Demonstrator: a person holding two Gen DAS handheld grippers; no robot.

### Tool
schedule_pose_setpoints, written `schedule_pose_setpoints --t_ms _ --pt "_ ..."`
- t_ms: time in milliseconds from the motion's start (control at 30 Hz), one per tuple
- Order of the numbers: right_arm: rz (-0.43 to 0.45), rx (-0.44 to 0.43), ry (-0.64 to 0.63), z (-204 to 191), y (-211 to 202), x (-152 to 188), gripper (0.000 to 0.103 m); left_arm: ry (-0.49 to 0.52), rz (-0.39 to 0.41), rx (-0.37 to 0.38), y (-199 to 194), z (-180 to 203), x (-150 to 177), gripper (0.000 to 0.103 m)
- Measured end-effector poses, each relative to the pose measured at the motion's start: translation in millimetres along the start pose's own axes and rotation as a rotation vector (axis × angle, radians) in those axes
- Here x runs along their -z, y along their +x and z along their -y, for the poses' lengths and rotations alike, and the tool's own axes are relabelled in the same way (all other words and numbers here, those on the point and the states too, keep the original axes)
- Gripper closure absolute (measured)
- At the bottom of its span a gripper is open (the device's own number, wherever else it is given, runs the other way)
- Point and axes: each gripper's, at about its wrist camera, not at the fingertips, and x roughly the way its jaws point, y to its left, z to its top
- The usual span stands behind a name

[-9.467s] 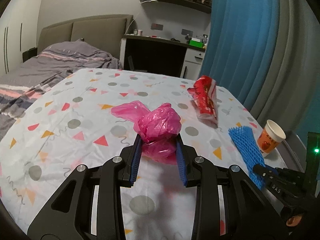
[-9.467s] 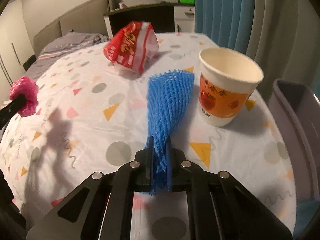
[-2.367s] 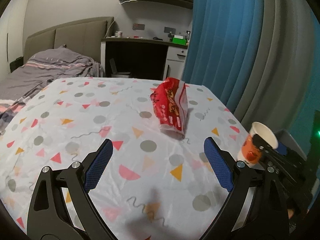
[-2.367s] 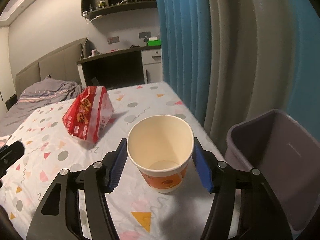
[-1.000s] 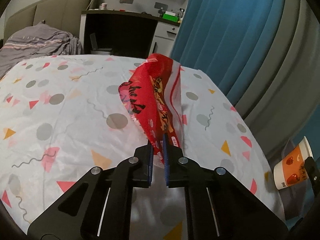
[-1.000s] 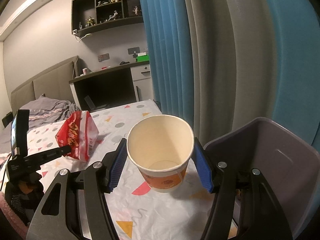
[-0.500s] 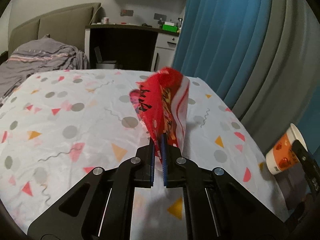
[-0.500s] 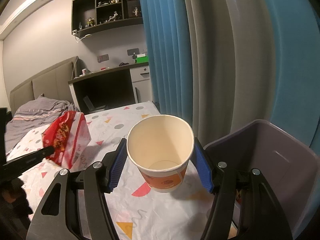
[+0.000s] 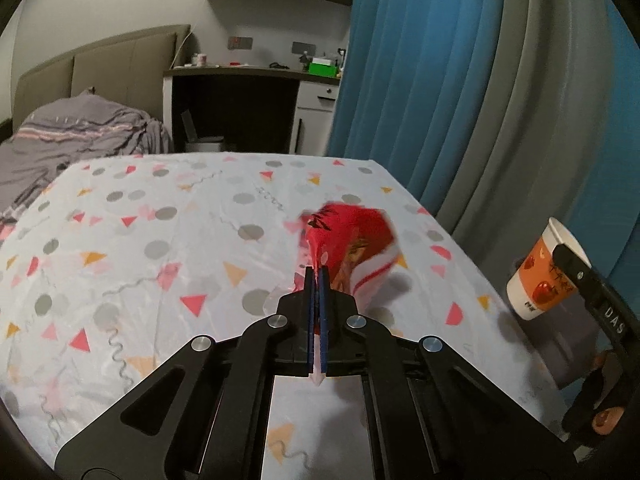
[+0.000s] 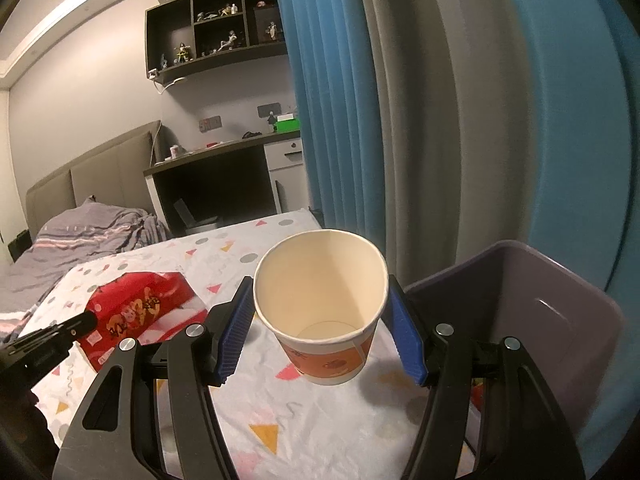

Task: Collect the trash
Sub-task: 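Carry the red snack bag and white-orange cup over the grey bin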

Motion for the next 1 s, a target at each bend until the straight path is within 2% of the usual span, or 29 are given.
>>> schedule_pose_setpoints --t_ms 400,667,1000 --pt "0.024 -0.005 0.004 12 -32 -2 0.041 0.034 0.07 0.052 -39 29 0 0.103" --pt "0.059 0.016 -0.003 23 -59 -4 0.041 0.082 0.095 0.124 -55 72 2 0.103" --pt "0.093 0.076 0.001 57 -82 -5 0.041 0.127 0.114 0.221 -56 134 2 0.103"
